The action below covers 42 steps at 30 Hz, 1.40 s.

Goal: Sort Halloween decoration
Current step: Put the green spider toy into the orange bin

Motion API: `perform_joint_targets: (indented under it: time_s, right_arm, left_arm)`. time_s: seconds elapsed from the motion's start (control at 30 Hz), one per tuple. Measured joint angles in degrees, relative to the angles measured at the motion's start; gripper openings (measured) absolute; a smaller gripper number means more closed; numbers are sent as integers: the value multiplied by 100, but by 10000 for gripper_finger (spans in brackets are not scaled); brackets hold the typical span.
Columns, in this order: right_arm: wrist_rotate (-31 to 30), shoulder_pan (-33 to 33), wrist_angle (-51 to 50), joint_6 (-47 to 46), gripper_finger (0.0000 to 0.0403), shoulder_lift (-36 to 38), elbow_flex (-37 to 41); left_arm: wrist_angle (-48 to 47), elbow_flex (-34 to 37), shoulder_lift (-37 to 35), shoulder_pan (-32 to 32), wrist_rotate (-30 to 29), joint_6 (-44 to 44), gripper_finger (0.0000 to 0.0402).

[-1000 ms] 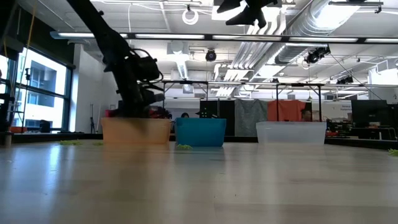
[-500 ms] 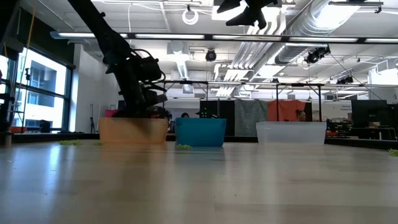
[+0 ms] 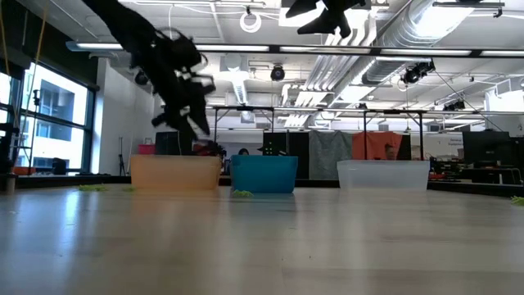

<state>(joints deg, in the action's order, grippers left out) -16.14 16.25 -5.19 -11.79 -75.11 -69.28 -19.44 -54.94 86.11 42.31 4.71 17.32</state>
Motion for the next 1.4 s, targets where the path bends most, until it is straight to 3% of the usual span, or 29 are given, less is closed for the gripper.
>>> perform_joint_targets:
  time_s: [0.23,0.43,0.63,0.83,0.93,1.07,1.2,1.4]
  right_arm:
    - [8,0,6,448,257,0,2]
    - [147,0,121,838,257,0,2]
    - [1284,-2,369,929,257,3,2]
    - [1742,-70,193,855,257,36,2]
    - [1777,-49,-706,121,257,97,-2]
    - [1872,-13,-3241,-737,257,52,2]
    - [2424,-149,-5281,-1380,257,-131,479]
    - [3328,-480,-5659,-2872,257,-151,2006]
  left_arm:
    - [84,-2,-1798,-137,661,-11,189]
    - [1009,-2,-2971,-690,1270,-199,188]
    - [2526,-4,-3526,-1619,1438,-1105,188]
    - [2816,-2,-3590,-2079,1104,-1301,188]
    - [2793,-2,-3587,-2112,1003,-1305,188]
    - [2795,-2,-3587,-2112,997,-1305,188]
    - [2905,-2,-3587,-2091,960,-1309,188]
    - [3042,-2,-3587,-2092,946,-1445,188]
